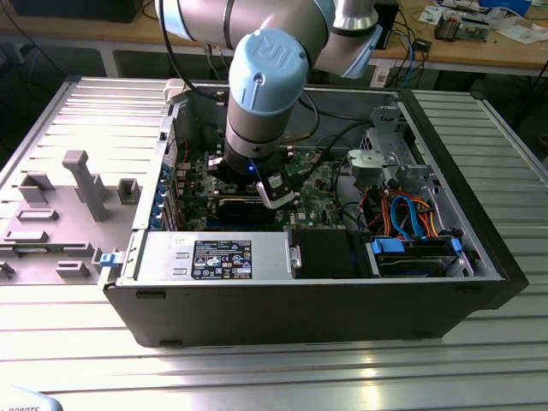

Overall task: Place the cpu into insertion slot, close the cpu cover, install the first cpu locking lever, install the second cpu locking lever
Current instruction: 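Install the second cpu locking lever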

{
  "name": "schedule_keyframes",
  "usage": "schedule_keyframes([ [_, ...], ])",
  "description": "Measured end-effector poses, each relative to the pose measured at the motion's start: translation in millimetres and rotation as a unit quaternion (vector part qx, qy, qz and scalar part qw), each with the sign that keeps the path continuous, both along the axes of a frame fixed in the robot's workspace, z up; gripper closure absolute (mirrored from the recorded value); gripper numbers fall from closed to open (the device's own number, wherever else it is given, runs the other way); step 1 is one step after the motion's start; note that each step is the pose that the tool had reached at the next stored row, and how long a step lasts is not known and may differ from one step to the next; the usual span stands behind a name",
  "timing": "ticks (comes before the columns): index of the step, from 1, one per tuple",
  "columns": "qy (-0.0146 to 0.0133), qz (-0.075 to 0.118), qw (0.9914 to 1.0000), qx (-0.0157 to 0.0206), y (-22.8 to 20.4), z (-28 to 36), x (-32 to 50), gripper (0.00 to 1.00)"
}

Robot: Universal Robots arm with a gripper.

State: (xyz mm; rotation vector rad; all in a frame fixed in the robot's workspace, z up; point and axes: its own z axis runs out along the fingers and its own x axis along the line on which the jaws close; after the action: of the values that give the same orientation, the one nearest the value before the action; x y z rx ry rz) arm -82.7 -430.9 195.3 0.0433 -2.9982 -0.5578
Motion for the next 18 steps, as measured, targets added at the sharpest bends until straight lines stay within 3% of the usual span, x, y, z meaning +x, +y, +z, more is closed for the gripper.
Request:
schedule_keyframes([
  [9,0.0000,0.000,1.00000,0.0004,2.5,-2.6,-0.1,0.89],
  [12,0.0000,0.000,1.00000,-0.0021,3.8,-2.5,-0.1,0.89],
  [18,-0.0001,0.000,1.00000,-0.0026,4.3,-2.9,-0.8,0.89],
])
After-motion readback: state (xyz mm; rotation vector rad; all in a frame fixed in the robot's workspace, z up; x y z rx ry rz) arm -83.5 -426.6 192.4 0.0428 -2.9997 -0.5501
